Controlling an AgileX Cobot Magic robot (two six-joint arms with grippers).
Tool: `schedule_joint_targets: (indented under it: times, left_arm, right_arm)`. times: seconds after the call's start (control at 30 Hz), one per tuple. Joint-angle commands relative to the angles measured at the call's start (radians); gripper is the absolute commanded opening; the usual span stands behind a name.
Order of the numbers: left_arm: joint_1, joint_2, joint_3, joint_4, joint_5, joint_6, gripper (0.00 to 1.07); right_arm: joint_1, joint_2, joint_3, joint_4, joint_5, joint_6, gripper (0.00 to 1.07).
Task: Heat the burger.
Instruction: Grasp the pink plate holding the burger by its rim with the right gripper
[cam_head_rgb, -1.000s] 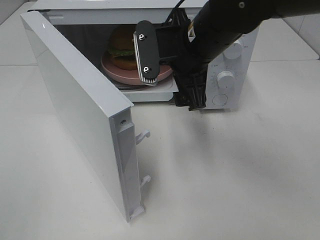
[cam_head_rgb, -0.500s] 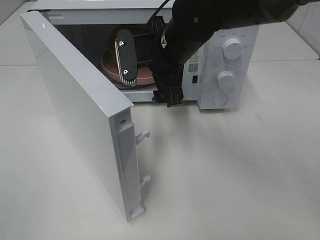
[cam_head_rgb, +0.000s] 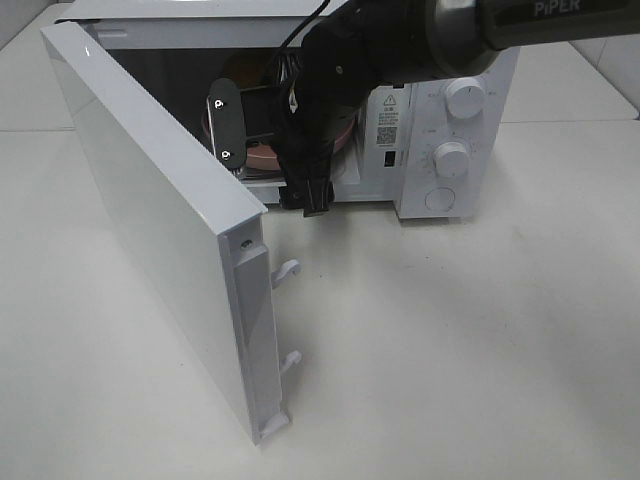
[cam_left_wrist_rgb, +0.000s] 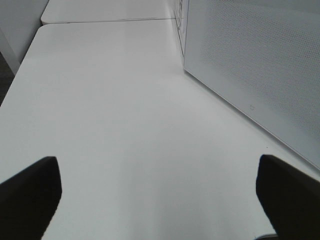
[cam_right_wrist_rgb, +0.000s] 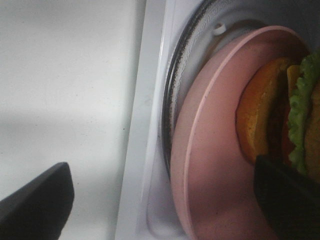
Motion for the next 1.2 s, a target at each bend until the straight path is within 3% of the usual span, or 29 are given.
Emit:
schedule_joint_targets:
  times: [0.03, 0.5, 0.97, 1.03, 1.1, 1.13, 1.2]
  left_arm:
    - [0.002, -0.014, -0.001, 0.003, -0.014, 0.000, 0.98]
    - [0.002, -0.014, -0.001, 0.020, -0.014, -0.001, 0.98]
    - [0.002, -0.014, -0.001, 0.022, -0.014, -0.001, 0.98]
    - [0.002, -0.014, -0.001, 0.022, -0.014, -0.001, 0.98]
    - [0.002, -0.014, -0.001, 0.022, -0.014, -0.001, 0.98]
    - [0.002, -0.014, -0.001, 0.022, -0.014, -0.001, 0.98]
    - [0.002, -0.014, -0.001, 0.022, -0.014, -0.001, 0.98]
  right_arm:
    - [-0.005, 0.011, -0.021, -0.003, -0.003, 0.012, 0.93]
    - [-0.029, 0.130, -0.149, -0.001, -0.001, 0.011, 0.91]
    - [-0.040, 0.190, -0.180, 0.025, -0.027, -0.002, 0.86]
    - [-0.040, 0.199, -0.180, 0.034, -0.027, -0.004, 0.82]
    - [-0.040, 0.202, -0.180, 0.066, -0.032, -0.004, 0.70]
    - [-0.040, 0.202, -0.180, 0.066, -0.032, -0.004, 0.70]
    - [-0.040, 0.202, -0.180, 0.077, -0.038, -0.004, 0.46]
